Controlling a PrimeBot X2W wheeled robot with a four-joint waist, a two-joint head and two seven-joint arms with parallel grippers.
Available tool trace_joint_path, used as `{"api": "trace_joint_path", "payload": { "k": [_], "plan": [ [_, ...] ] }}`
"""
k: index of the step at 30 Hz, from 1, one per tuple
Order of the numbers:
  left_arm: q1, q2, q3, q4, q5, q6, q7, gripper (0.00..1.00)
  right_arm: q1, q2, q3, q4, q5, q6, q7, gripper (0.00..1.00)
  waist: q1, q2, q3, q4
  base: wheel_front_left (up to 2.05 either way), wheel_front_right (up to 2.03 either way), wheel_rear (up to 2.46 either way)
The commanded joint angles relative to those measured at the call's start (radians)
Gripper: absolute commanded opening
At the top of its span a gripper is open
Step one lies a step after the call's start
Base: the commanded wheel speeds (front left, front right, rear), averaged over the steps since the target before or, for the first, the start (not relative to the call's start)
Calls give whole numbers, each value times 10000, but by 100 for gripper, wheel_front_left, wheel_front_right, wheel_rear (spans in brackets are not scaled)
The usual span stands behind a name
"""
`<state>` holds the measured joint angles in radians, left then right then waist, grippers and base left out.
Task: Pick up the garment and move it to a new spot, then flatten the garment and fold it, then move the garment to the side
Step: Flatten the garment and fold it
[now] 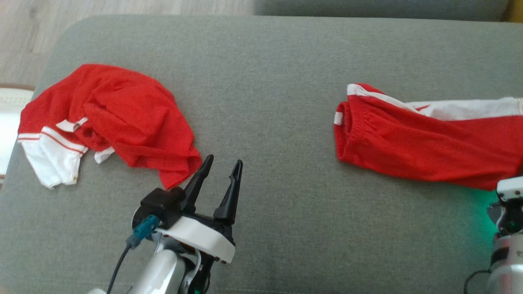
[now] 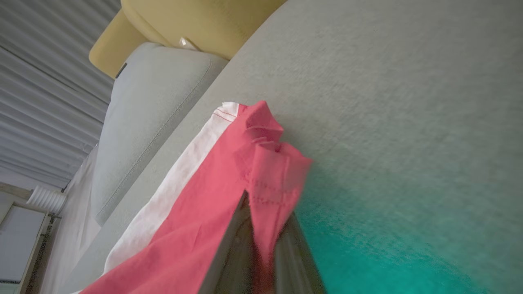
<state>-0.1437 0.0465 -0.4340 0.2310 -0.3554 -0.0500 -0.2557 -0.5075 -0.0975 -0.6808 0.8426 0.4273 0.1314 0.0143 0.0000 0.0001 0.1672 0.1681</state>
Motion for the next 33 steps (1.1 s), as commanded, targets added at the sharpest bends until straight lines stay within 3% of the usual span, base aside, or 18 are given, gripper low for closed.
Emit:
{"api": "trace_joint_path", "payload": {
  "k": [1,5,11,26,33],
  "plan": [
    [-145,37,384,-309,64,-41,-61,100,-180,1,131,-485,-121,-7,-84,0,0,-1,-101,-108,0,0,0],
    [-57,37,324,-360,12,-9,-61,100,-199,162,62,-750,-217,-7,-43,0,0,-1,-201,-172,0,0,0],
    [6,37,292,-297,-25,-21,-61,100,-449,333,767,-1134,-200,-7,-128,0,0,-1,-346,-192,0,0,0],
    [323,37,450,-131,-44,-58,-61,100,742,469,5791,-3250,2369,-7,-149,0,0,-1,-1009,332,0,0,0],
    [468,37,519,-109,-51,-37,-61,100,1278,350,7432,-3654,2929,-7,-198,0,0,-1,-1051,642,0,0,0]
  ]
}}
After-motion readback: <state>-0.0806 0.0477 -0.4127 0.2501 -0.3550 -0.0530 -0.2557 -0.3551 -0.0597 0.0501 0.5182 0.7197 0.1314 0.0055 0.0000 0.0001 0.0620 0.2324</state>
